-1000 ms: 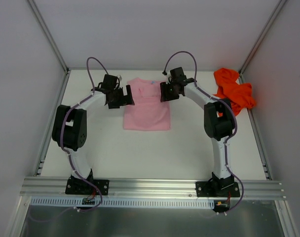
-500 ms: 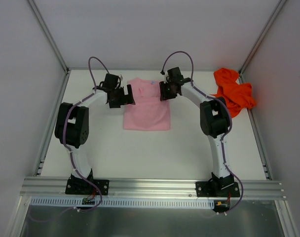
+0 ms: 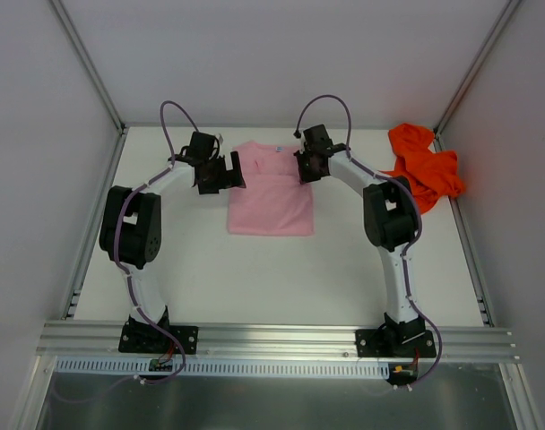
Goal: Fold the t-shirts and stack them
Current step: Fold the folded rectangular tshirt in 1/3 of the way, then grab one side of the 2/3 rectangular tshirt with both arms
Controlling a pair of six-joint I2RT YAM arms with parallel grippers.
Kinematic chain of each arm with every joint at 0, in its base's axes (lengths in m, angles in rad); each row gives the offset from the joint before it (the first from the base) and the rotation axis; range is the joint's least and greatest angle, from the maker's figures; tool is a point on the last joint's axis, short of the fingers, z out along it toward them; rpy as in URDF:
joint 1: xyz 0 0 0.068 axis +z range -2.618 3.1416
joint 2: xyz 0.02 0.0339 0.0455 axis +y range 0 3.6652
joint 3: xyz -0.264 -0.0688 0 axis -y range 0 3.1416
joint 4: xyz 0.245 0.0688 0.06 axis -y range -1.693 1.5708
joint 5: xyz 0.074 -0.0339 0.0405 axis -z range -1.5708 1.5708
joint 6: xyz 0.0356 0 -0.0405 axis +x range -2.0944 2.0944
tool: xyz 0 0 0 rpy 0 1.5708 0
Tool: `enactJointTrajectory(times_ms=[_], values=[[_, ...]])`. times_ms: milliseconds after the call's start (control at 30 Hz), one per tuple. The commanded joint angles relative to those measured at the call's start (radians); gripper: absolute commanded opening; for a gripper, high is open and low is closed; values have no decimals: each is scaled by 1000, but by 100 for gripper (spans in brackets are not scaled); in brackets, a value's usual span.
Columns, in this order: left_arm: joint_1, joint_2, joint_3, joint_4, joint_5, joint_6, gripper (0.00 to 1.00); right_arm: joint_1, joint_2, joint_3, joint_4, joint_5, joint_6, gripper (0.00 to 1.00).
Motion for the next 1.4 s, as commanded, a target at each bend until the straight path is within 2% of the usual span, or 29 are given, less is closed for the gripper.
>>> enactJointTrajectory(times_ms=[0, 533, 600, 633, 667, 767, 867, 967, 1067, 1200, 1367], values=[[9, -7, 34, -3, -11, 14, 99, -3, -108, -22, 38, 108, -28, 1], [9, -13, 17, -17, -2, 16, 99, -29, -97, -61, -8, 112, 20, 4], [9, -16, 17, -17, 5, 16, 99, -38, -112, -70, -5, 97, 25, 12], [9, -16, 19, -17, 7, 13, 99, -39, -115, -71, -3, 88, 26, 22], [9, -13, 20, -19, 13, 14, 99, -38, -122, -68, -7, 88, 23, 46], [9, -15, 28, -32, 24, 13, 99, -38, -170, -71, 1, -19, 11, 69], [9, -39, 30, -45, 27, 14, 99, -39, -253, -79, -3, -85, 6, 80], [9, -79, 39, -87, 13, 16, 99, -38, -354, -107, -14, -101, 12, 81], [9, -119, 33, -133, 4, 5, 99, -38, -469, -237, 4, -116, 24, 81], [9, -202, -74, -118, 22, -27, 99, -39, -603, -524, 48, -128, 75, 81], [0, -292, -224, -54, 62, -116, 96, -35, -724, -786, 148, -193, 204, 81]])
